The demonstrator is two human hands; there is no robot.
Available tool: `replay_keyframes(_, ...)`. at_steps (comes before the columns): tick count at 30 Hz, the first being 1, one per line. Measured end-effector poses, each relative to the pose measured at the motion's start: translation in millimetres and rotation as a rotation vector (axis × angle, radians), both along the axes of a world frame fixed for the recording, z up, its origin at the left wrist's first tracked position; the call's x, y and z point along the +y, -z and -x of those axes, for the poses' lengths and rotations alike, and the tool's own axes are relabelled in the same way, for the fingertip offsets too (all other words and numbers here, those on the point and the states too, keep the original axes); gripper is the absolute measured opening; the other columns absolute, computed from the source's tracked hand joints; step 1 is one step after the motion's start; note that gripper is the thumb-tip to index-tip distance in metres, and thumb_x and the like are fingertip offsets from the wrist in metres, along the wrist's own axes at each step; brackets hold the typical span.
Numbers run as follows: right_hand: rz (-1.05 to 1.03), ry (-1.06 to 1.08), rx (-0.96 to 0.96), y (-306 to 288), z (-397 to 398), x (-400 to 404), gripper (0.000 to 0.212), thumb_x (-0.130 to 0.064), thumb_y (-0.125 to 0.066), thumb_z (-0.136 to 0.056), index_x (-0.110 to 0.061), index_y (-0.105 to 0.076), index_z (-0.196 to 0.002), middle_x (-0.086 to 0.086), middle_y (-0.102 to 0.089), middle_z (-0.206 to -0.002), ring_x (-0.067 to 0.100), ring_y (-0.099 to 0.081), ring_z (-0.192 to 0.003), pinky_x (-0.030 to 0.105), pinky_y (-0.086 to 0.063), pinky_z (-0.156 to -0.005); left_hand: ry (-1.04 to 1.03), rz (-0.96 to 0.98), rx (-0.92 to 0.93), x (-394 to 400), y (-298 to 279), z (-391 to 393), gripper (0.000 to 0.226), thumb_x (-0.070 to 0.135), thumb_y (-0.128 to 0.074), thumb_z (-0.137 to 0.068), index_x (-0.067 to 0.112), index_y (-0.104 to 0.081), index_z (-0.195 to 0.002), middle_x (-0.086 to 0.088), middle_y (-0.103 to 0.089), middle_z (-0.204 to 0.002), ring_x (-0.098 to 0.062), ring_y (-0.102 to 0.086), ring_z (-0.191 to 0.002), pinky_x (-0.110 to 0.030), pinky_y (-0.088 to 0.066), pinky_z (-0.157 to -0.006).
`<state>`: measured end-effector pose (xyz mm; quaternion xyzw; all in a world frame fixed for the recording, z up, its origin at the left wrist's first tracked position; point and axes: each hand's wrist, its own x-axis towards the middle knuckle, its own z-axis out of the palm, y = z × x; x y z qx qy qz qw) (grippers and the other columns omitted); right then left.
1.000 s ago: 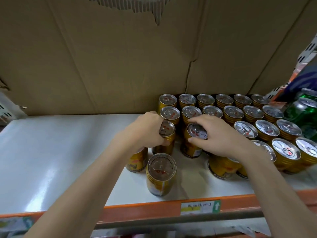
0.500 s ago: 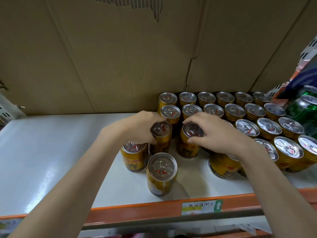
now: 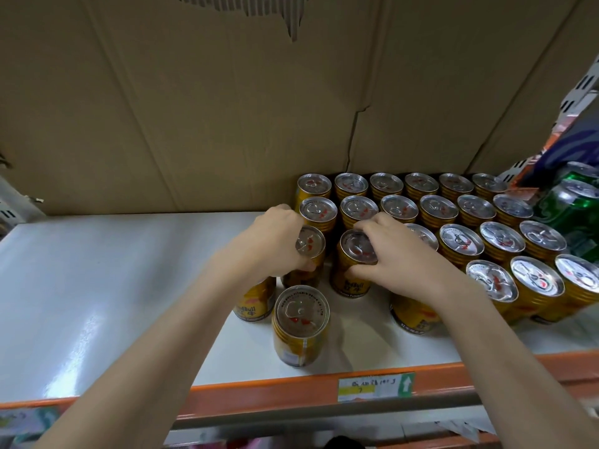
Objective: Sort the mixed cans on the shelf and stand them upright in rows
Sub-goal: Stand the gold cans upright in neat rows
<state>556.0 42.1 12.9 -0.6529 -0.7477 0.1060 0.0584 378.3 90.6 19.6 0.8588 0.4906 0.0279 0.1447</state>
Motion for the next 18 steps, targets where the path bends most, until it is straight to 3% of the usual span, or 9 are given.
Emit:
replay_keyframes(4,0.022,-0.060,0.006,0,-4,-2,0.073,-0.027,-0.066,-0.081,-0.015,-0.031,-0.143,0.003,-0.034,-0.137,0.018,-0.036,-0.127,0.027,-0.035,-0.101,0.092,-0.021,0.001,0,4,-8,0.040,0.030,-0.077,-0.073,0.008,-0.061,-0.102,-0.007,-0.051,-0.105,-0.024,-0.051,-0.100,-0.039,-0.048,-0.085)
replay_keyframes(9,-0.005,-0.050,-0.025,1,-16,2,0.067,-0.025,-0.064,-0.083,-0.014,-0.033,-0.141,0.003,-0.033,-0.137,0.019,-0.035,-0.127,0.029,-0.035,-0.101,0.083,-0.010,-0.062,2,10,-19,0.041,0.030,-0.078,-0.071,0.008,-0.063,-0.102,-0.009,-0.054,-0.108,-0.026,-0.052,-0.101,-0.041,-0.048,-0.086)
replay_keyframes(13,-0.091,-0.082,-0.097,2,-18,6,0.057,-0.027,-0.065,-0.082,-0.015,-0.044,-0.133,0.000,-0.033,-0.131,0.019,-0.036,-0.122,0.027,-0.035,-0.096,0.063,-0.013,-0.091,-1,11,-23,0.053,0.028,-0.077,-0.074,0.008,-0.057,-0.119,-0.010,-0.049,-0.123,-0.025,-0.047,-0.113,-0.035,-0.042,-0.094)
replay_keyframes(18,-0.076,-0.085,-0.068,3,-21,7,0.064,-0.030,-0.065,-0.082,-0.018,-0.037,-0.139,-0.001,-0.033,-0.136,0.017,-0.036,-0.125,0.028,-0.037,-0.095,0.041,-0.009,-0.091,-8,11,-23,0.064,0.024,-0.070,-0.082,0.012,-0.042,-0.137,-0.008,-0.040,-0.136,-0.022,-0.042,-0.121,-0.026,-0.037,-0.095)
